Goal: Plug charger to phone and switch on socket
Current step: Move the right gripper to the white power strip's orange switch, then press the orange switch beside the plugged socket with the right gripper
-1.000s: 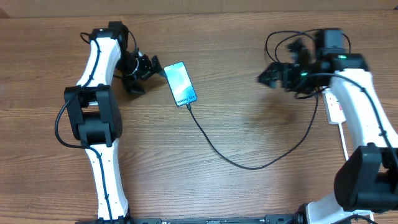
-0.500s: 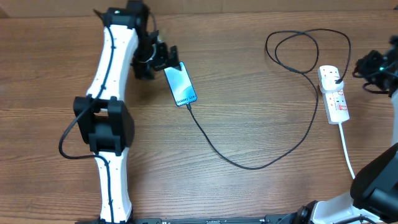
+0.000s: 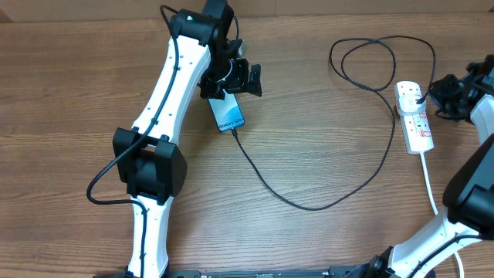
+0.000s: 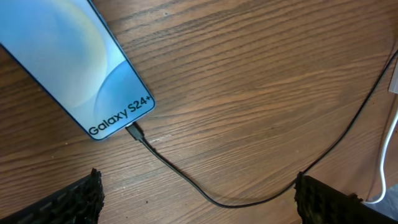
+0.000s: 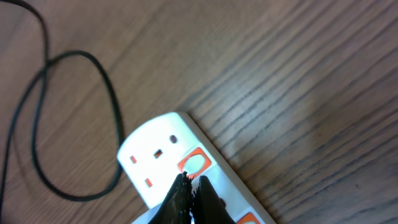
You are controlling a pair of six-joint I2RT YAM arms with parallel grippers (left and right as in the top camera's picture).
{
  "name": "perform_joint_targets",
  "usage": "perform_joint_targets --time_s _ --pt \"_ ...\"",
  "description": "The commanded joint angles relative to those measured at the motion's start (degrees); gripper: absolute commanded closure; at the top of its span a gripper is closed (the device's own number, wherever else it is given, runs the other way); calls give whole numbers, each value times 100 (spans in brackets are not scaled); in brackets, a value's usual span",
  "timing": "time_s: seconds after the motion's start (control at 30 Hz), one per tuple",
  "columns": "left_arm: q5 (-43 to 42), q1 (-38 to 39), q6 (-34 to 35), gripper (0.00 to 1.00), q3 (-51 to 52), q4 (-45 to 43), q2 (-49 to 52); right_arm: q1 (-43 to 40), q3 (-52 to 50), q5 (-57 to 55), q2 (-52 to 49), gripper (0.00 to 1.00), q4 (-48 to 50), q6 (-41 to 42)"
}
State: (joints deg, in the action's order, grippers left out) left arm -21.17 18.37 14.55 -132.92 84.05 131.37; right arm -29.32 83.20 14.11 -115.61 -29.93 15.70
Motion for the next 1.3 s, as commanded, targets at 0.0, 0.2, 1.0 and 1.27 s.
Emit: perform_joint_targets --time_s 0.0,0.2,1.0,1.27 --pt "44 0 -105 0 -118 -4 -170 -28 76 -59 -223 96 48 149" --pt "44 -2 -81 0 -118 -2 -173 -28 70 -66 -411 96 -96 146" --pt "79 -2 -81 0 -118 -33 -170 -33 -232 -92 -411 96 -564 144" --pt "81 -2 -83 0 -118 -48 -170 -26 -258 208 -411 96 -815 142"
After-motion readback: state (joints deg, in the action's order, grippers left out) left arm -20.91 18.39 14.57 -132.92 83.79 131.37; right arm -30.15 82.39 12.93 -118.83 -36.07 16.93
